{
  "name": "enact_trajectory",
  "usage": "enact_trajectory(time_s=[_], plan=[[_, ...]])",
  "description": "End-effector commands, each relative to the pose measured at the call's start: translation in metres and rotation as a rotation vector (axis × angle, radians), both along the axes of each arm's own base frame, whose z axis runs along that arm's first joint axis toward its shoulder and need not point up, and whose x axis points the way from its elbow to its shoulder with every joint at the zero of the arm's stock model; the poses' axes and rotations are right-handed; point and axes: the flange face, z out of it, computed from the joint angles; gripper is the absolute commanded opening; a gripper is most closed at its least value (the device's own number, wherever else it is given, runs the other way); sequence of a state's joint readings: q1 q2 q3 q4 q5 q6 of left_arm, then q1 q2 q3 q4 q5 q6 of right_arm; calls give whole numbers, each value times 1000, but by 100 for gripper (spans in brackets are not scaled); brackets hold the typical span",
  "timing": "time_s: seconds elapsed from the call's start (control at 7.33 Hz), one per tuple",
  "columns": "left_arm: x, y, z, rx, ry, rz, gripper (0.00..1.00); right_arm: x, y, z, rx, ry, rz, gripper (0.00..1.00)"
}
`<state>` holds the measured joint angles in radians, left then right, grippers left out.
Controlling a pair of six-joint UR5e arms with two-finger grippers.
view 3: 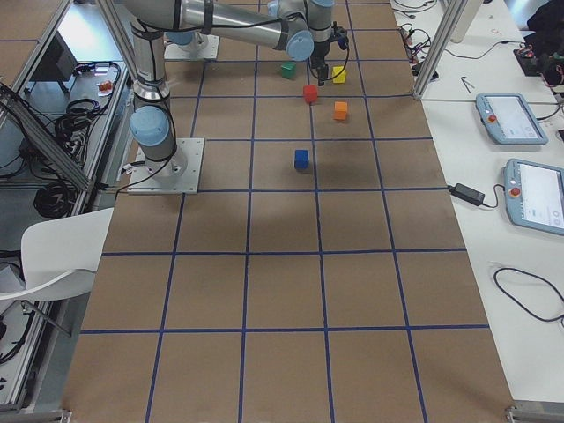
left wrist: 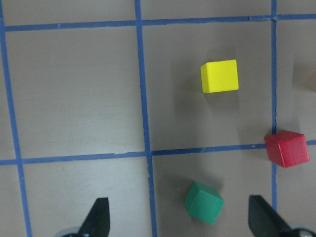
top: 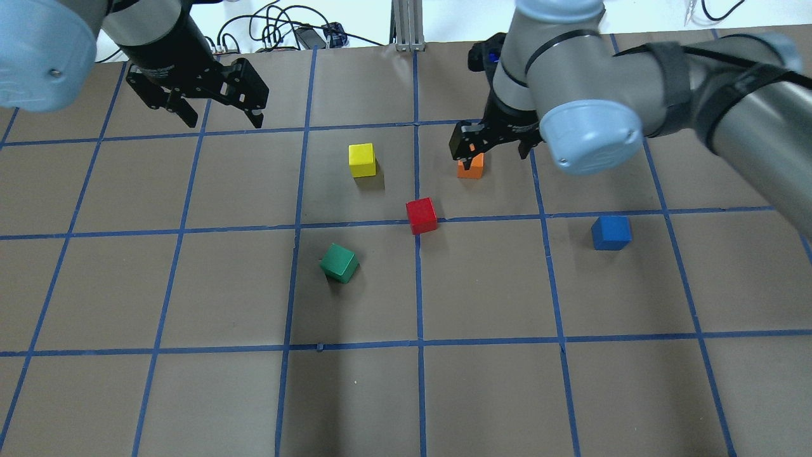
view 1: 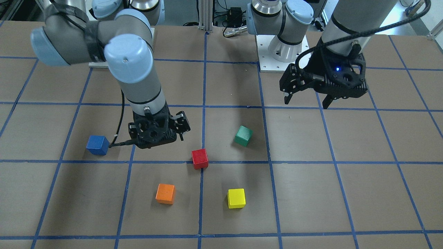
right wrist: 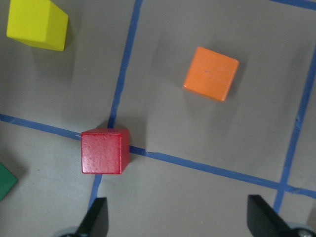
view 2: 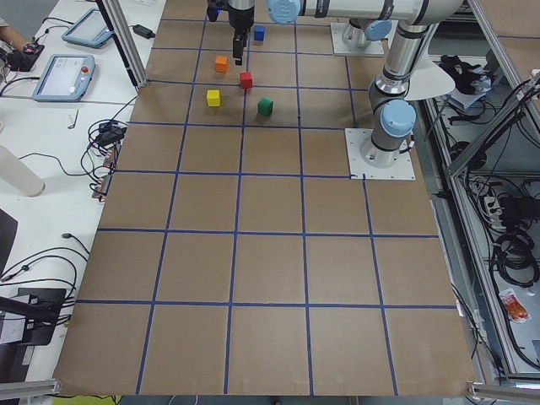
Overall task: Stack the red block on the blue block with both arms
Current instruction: 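Lower the right gripper onto the red cube and close it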
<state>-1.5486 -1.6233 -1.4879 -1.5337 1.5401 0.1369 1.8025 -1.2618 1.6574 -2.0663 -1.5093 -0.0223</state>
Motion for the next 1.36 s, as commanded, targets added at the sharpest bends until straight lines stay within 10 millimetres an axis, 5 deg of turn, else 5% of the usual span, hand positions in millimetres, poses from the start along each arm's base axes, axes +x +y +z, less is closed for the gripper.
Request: enact_trajectory(time_s=[0.0,0.68,1.23], plan=[[12,7,0,6,-52,12,100,44,1,-47,6,-1,56,100],[11,9,-6,21,-42,27,100,62,3,-105,112,-10,85,100],[11,8,-7,23,-40,56,100,70,5,-122,151,-44,89,100]])
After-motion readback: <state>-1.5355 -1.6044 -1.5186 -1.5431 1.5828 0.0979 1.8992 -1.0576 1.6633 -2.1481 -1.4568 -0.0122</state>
